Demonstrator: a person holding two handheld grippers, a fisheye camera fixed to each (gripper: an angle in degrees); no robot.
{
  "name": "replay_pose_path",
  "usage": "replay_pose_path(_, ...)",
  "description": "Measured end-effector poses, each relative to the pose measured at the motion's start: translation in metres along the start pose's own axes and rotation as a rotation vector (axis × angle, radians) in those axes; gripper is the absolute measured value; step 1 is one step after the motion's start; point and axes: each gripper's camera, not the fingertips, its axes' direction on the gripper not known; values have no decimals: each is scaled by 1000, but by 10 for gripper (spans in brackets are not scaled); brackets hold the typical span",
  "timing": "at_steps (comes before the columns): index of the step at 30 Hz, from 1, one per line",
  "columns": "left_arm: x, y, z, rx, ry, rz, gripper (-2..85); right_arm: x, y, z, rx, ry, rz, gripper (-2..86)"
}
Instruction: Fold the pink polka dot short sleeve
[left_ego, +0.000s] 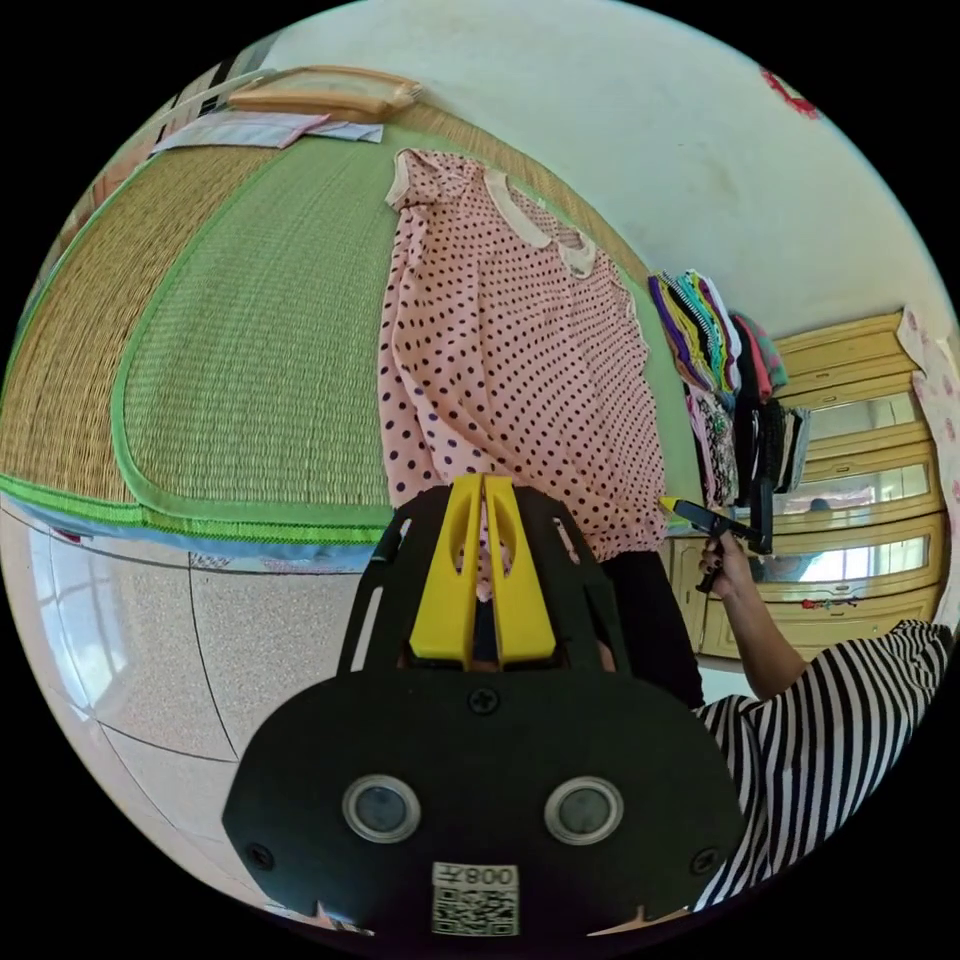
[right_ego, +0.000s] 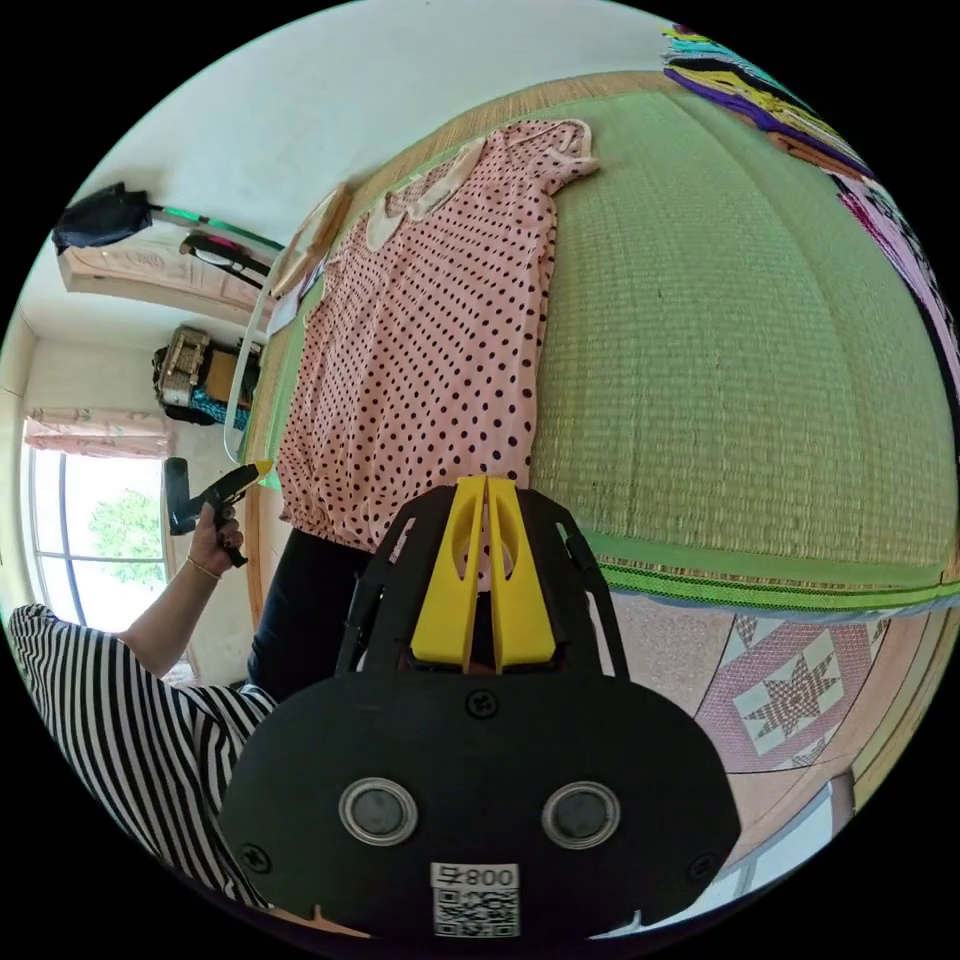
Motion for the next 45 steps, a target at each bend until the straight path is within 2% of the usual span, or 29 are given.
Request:
replay_pose_path(7, 65, -119, 14, 21, 81, 166, 5, 37, -12, -28, 181, -24, 50, 10)
replay_pose_path(12, 148, -239, 76, -33, 182, 331, 20, 47, -67, -40, 289, 52, 57, 43)
replay_pose_path(16, 208, -312, 117, -70, 202, 431, 35, 55, -123, -34, 337, 69, 60, 69)
replay_pose_path(22, 297, -430, 164, -86, 199, 555, 60, 65, -157, -10, 391, 128, 98, 75)
replay_pose_path(33, 457, -612, 238, -99, 90, 700, 82, 64, -134, 41, 405, 105, 123, 44)
replay_pose_path(45, 587, -718, 325, -192, -181, 792, 68, 42, -94, 70, 446, 137, 107, 18)
